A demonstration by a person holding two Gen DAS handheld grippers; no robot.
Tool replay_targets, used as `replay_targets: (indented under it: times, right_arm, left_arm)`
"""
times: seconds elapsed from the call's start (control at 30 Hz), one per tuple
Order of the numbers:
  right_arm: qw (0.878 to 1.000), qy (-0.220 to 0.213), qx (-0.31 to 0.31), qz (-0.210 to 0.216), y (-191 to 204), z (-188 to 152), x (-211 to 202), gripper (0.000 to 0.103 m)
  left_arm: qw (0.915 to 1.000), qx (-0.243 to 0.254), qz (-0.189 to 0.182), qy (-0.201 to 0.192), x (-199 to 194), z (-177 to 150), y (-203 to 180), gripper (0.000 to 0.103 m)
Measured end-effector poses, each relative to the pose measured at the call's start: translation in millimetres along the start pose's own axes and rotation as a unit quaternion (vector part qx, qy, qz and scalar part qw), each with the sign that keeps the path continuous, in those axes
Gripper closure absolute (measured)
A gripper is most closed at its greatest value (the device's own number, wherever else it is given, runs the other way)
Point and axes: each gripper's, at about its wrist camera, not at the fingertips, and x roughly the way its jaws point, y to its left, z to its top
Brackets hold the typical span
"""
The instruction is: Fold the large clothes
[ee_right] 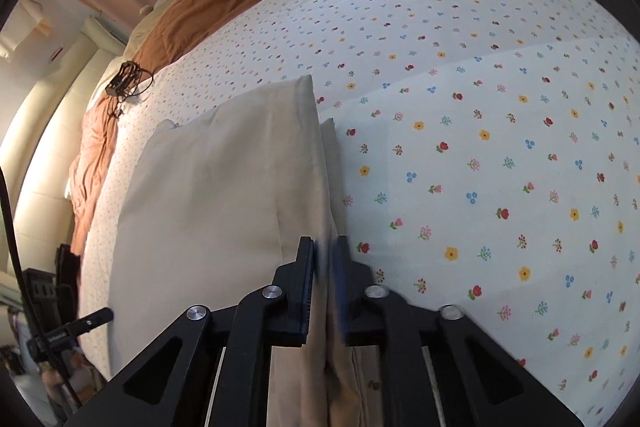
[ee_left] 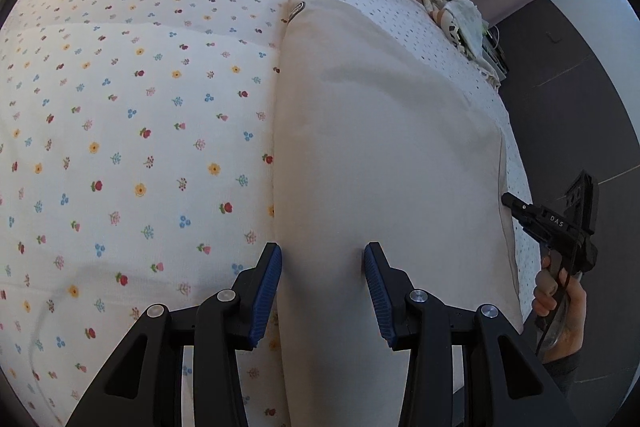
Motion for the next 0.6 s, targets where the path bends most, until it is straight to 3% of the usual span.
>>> replay_targets:
  times: [0.07, 0.3, 0.6]
  right_arm:
    - [1.000, -0.004, 0.010, 0.014, -5, 4, 0, 0.043]
    - [0.993, 0.040, 0.068, 0.089, -29, 12, 28, 0.043]
    - [0.979, 0.072, 0.075, 0.174, -20, 28, 68, 0.043]
  left_arm:
    - [1.0000, 0.001, 0.006, -0.002, 3, 7, -1, 0.059]
    - [0.9997, 0.004, 0.023, -0.010, 16, 34, -2, 0.059]
    - [0.9984, 0.022, 0.049, -0.020, 40, 75, -2, 0.058]
